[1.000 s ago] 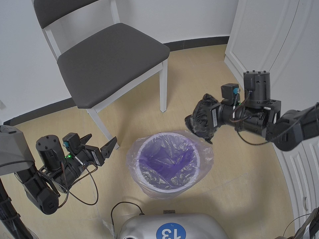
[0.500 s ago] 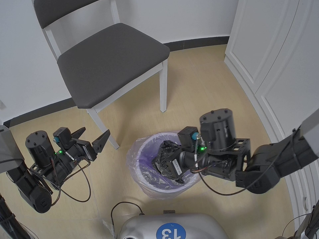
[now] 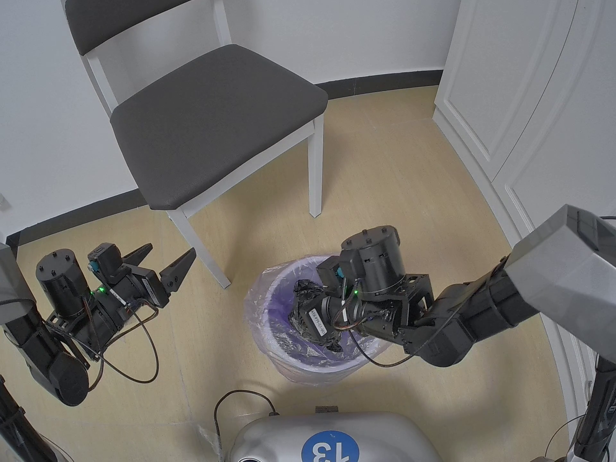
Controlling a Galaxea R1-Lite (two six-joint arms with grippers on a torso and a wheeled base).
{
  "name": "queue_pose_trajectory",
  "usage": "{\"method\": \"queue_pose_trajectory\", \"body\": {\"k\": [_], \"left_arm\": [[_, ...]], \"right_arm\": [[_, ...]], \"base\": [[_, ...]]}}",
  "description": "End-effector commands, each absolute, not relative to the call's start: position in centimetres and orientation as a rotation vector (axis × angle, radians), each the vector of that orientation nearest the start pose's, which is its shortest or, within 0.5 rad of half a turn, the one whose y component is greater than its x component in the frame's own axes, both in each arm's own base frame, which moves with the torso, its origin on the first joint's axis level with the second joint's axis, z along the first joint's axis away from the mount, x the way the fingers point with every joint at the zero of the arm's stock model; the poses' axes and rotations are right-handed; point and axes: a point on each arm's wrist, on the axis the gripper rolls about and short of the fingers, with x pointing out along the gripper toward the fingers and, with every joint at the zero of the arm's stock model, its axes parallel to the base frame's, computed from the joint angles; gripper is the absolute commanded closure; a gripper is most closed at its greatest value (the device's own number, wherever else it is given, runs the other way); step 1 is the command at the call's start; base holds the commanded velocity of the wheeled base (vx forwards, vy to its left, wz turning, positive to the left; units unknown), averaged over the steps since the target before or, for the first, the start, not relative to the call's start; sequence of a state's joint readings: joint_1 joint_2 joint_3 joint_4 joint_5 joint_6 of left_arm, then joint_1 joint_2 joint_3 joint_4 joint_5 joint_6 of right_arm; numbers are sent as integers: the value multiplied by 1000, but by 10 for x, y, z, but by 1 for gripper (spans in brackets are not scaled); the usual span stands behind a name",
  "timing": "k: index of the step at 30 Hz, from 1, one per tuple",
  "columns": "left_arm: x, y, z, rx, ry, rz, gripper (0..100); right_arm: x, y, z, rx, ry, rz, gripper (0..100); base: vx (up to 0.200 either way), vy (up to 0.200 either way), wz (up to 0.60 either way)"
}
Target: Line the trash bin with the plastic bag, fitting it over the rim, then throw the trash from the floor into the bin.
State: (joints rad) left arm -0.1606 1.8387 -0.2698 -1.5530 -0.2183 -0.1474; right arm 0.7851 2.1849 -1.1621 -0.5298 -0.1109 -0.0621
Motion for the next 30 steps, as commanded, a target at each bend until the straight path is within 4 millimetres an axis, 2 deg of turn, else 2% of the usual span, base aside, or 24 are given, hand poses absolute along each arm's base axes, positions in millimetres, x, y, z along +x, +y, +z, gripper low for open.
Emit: {"method": "queue_pose_trajectory", "body": {"k": [1, 6, 10, 14, 16, 18, 23, 30], "left_arm": [[253, -46, 114, -145, 28, -378, 0], [254, -47, 113, -146, 33, -379, 0], [253, -46, 113, -146, 33, -379, 0], [254, -46, 113, -146, 33, -378, 0], [255, -46, 112, -144, 37, -378, 0], [256, -47, 110, -143, 44, -377, 0], [257, -47, 108, -143, 50, -377, 0], [257, -47, 109, -143, 47, -375, 0]], "right_arm": [[289, 306, 77, -293, 446, 709, 100], [271, 324, 75, -309, 443, 766, 100], [273, 323, 75, -307, 441, 760, 100], [285, 314, 84, -287, 423, 727, 100], [290, 305, 97, -270, 402, 703, 100], [295, 296, 101, -262, 397, 681, 100], [305, 282, 95, -259, 418, 641, 100], [311, 279, 81, -270, 450, 626, 100]], "base": [[0, 0, 0], [0, 0, 0], [0, 0, 0], [0, 0, 0], [0, 0, 0], [0, 0, 0], [0, 0, 0], [0, 0, 0]]}}
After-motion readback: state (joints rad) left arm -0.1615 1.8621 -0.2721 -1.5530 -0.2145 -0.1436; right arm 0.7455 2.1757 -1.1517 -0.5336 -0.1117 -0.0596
